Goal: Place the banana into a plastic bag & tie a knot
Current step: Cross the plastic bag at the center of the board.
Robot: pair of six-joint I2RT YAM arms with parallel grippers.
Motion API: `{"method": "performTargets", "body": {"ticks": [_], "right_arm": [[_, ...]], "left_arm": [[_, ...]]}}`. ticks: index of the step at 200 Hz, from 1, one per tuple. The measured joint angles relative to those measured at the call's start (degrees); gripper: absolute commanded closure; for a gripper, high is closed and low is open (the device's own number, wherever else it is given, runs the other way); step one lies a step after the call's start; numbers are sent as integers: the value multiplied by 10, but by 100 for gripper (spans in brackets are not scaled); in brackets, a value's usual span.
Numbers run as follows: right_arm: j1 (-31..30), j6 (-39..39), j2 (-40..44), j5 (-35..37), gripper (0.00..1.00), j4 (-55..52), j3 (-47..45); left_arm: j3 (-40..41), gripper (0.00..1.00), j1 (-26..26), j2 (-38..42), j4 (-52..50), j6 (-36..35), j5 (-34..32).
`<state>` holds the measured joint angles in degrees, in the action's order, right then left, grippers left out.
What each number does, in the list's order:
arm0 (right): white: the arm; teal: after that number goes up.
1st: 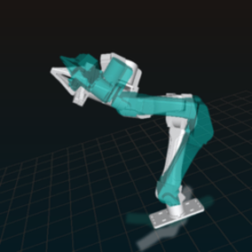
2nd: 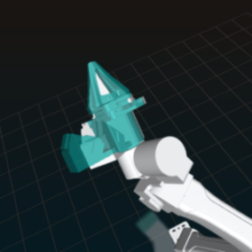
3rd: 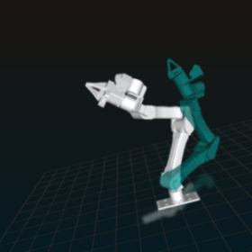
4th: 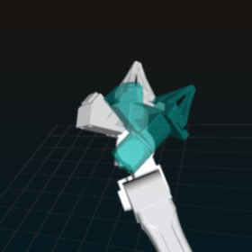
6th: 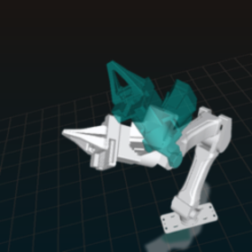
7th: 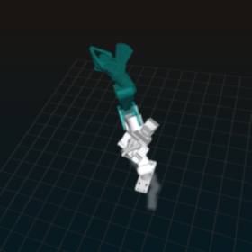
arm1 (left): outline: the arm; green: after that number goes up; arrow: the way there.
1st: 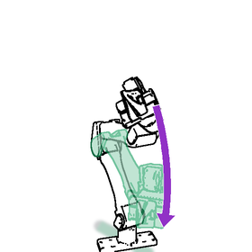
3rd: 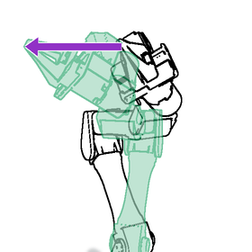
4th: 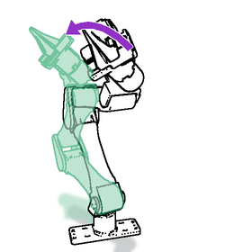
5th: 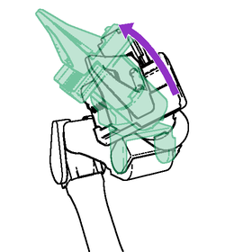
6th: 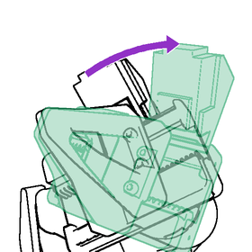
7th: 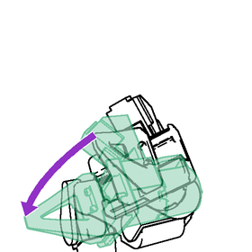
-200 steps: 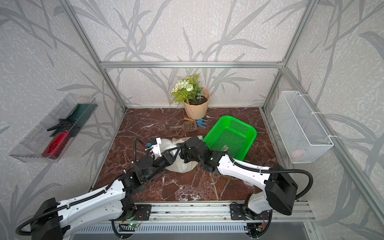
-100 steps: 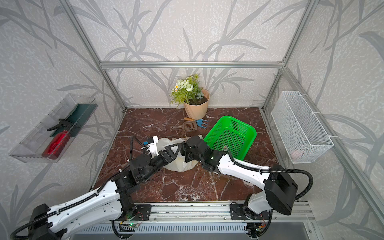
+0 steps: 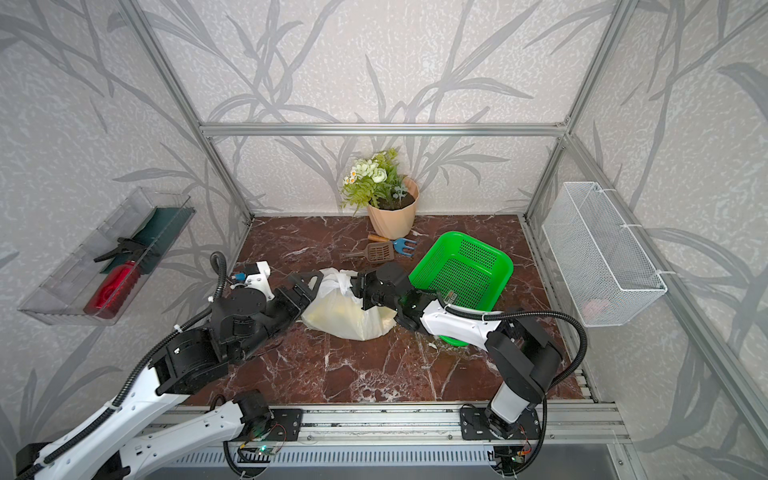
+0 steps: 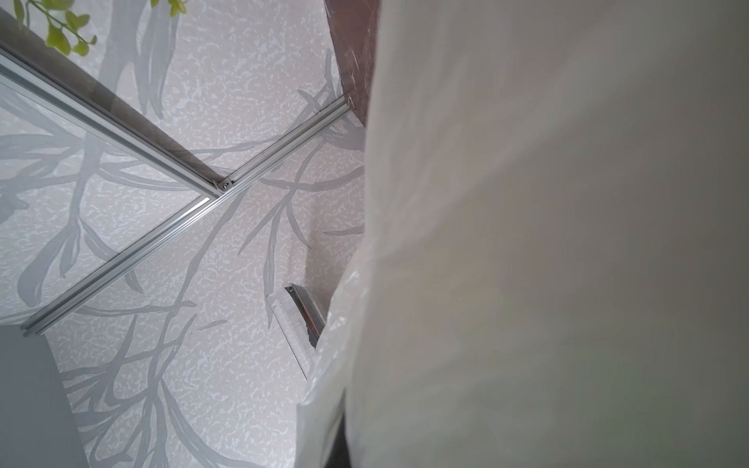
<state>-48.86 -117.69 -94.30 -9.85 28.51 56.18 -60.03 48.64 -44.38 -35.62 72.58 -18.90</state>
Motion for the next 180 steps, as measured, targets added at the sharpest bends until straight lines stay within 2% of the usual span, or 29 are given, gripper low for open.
{"method": "performTargets", "body": {"ticks": [24, 52, 80, 113, 126, 140, 164, 180], "right_arm": [[5, 49, 3, -47, 100, -4, 2], [13, 112, 36, -85, 100, -59, 0], [39, 193, 87, -112, 100, -125, 2], [58, 287, 92, -141, 100, -200, 43], [59, 313, 92, -149, 100, -211, 50], [60, 330, 90, -158, 100, -211, 50], [61, 342, 74, -179, 100, -183, 50], [62, 346, 57, -195, 100, -156, 50]], "left_arm": [[-31, 17, -27, -32, -28, 0, 5], [-57, 17, -87, -83, -38, 0, 41], [-73, 26, -110, -139, -36, -9, 79], [-74, 17, -112, -195, -25, -14, 129], [-74, 17, -113, -210, -16, -13, 141], [-75, 22, -113, -221, -13, -9, 152], [-74, 44, -113, -227, -14, 8, 173], [-59, 49, -113, -217, -12, 26, 179]]}}
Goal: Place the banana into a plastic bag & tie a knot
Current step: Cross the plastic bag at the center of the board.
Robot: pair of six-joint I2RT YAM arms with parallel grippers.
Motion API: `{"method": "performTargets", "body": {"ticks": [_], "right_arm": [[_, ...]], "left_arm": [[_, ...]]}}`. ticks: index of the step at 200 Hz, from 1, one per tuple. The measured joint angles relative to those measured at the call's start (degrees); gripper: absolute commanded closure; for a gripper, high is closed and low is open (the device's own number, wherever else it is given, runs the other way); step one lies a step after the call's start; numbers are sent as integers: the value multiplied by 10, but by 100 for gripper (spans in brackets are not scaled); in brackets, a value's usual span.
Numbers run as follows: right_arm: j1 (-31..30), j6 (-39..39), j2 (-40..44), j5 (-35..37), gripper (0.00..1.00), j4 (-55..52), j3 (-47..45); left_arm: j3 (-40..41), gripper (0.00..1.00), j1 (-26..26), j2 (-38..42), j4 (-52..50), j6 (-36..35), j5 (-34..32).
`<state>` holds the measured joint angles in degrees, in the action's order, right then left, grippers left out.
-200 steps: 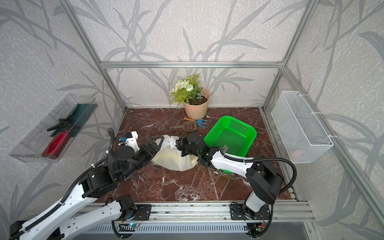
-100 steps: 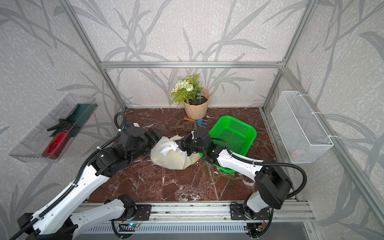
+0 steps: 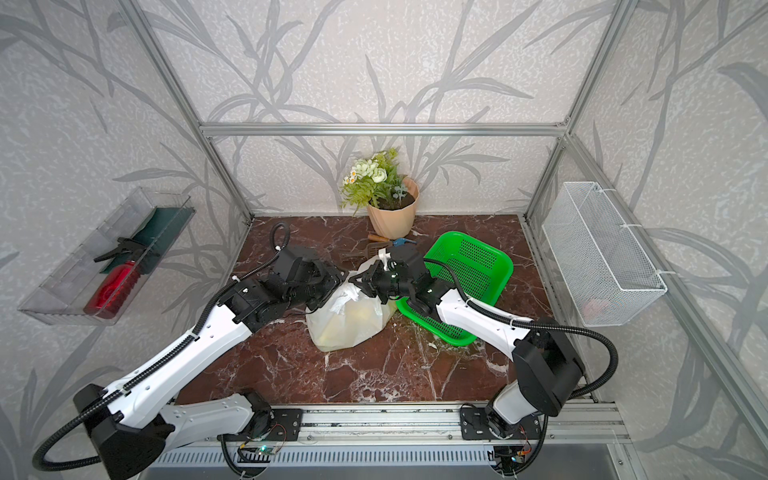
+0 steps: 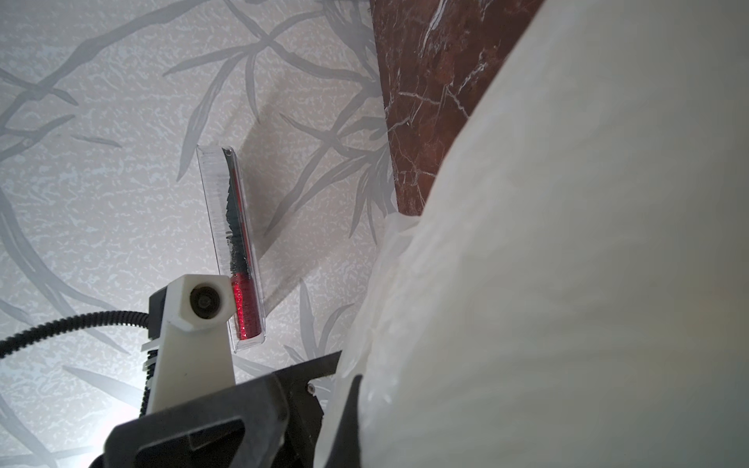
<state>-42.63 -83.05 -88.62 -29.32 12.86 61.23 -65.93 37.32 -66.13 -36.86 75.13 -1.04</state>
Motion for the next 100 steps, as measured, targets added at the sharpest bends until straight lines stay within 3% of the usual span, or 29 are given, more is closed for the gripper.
{"method": "performTargets", "body": {"ticks": [40, 66, 100], "right_arm": [[3, 3, -14, -28, 100, 59, -8], [4, 2, -17, -44, 100, 92, -17], [6, -4, -36, -61, 100, 141, -27]], "left_arm": [[47, 75, -1, 31, 1, 24, 7], [75, 100, -1, 34, 6, 38, 23], [108, 100, -2, 56, 9, 48, 31]]}}
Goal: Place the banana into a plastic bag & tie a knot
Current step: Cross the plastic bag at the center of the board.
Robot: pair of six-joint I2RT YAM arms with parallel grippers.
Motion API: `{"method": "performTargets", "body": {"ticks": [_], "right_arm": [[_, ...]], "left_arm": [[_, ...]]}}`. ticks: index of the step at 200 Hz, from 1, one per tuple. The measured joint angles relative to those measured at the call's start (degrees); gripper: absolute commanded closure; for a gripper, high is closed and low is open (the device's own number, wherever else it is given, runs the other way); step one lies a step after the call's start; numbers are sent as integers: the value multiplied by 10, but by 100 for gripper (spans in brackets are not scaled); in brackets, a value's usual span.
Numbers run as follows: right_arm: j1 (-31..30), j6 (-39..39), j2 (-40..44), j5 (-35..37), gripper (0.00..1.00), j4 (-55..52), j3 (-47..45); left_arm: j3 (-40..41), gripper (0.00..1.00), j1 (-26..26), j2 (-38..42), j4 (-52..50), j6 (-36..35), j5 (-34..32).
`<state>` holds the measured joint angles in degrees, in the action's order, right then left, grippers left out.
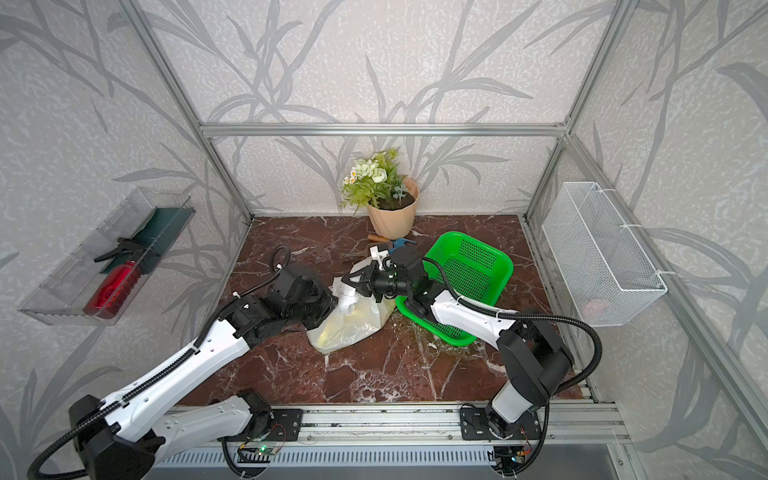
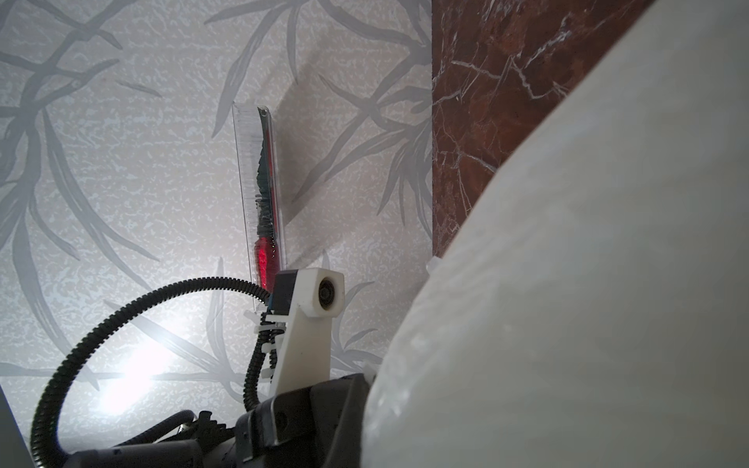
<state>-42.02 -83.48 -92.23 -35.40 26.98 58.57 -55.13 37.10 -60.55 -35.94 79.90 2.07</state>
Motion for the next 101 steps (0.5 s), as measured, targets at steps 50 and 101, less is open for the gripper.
{"method": "performTargets", "body": {"ticks": [50, 101], "right_arm": [[10, -18, -26, -27, 100, 66, -11], [14, -38, -66, -68, 100, 200, -36]], "left_arm": [[12, 85, -4, 47, 5, 15, 7], [-52, 79, -31, 61, -46, 3, -18]]}}
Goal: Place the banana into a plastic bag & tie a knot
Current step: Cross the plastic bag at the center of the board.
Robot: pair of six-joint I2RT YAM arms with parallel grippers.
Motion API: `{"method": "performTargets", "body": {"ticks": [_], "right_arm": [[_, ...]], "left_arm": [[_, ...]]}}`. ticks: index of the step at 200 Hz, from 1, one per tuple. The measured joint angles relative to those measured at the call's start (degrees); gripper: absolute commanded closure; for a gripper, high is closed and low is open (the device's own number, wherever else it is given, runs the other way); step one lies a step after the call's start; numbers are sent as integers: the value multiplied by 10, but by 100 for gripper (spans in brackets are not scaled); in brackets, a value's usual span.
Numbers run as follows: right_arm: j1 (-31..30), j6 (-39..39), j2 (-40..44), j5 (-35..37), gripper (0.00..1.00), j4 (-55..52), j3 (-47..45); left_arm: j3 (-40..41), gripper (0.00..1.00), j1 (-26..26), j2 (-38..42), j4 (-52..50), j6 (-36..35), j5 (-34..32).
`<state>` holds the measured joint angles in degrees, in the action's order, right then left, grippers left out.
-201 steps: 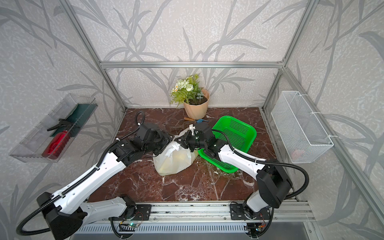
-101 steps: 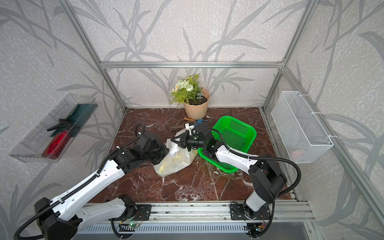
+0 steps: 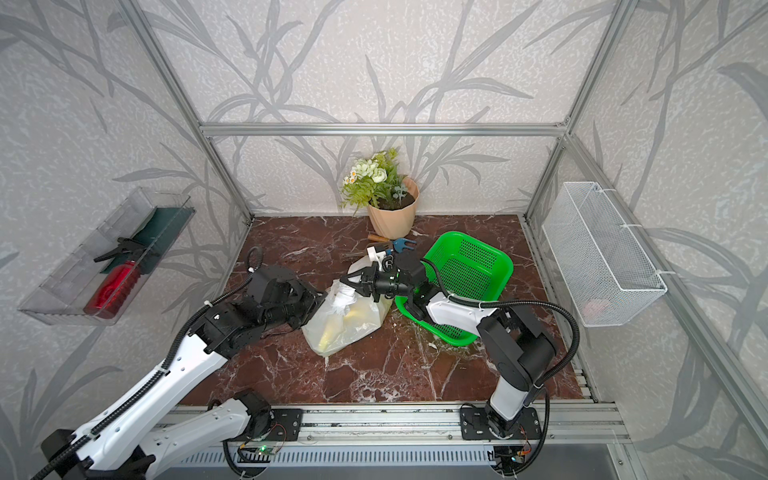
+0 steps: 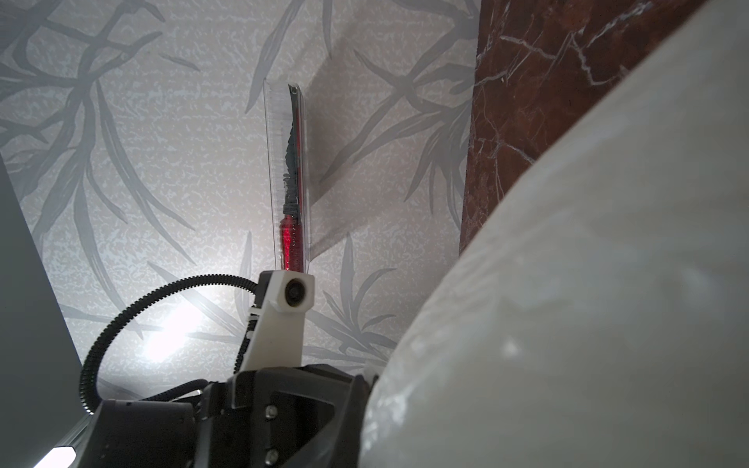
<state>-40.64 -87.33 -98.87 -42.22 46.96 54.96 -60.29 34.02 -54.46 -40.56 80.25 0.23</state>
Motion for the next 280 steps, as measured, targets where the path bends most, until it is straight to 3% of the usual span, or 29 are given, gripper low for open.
{"method": "performTargets", "body": {"ticks": [20, 52, 70, 144, 235, 280], "right_arm": [[0, -1, -12, -16, 100, 33, -4], [0, 9, -13, -43, 100, 64, -4], [0, 22, -13, -57, 100, 65, -5], [1, 10, -89, -128, 100, 176, -17], [6, 115, -61, -153, 100, 120, -35], [6, 145, -61, -141, 100, 120, -38]], "left_arm": [[-38, 77, -14, -10, 6, -11, -3], [-34, 57, -39, -51, 41, -9, 20], [-28, 53, -47, -83, 53, -6, 30], [-20, 53, -61, -115, 77, 19, 90], [8, 53, -64, -112, 69, 43, 142], [38, 60, -64, -107, 84, 85, 150]]}}
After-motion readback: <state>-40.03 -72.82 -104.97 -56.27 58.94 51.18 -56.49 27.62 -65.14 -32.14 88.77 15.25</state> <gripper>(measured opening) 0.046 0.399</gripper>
